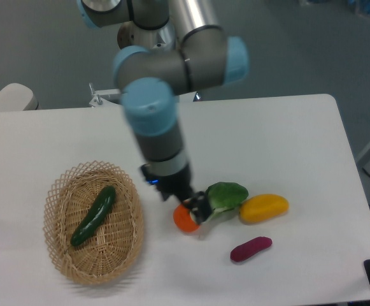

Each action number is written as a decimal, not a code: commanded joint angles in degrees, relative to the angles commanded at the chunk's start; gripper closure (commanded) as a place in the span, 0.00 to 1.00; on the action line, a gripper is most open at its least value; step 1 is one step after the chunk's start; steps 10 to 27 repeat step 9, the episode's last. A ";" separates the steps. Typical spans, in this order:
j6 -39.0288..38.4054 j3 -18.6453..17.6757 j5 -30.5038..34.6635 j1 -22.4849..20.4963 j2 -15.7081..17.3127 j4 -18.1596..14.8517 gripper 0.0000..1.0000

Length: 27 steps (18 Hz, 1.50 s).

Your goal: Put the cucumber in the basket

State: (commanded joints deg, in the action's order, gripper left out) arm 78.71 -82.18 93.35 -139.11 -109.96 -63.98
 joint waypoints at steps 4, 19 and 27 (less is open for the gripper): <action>11.00 0.18 -1.94 -5.02 0.53 -0.71 0.00; 13.83 0.18 -2.12 -6.96 0.53 -0.62 0.00; 13.83 0.18 -2.12 -6.96 0.53 -0.62 0.00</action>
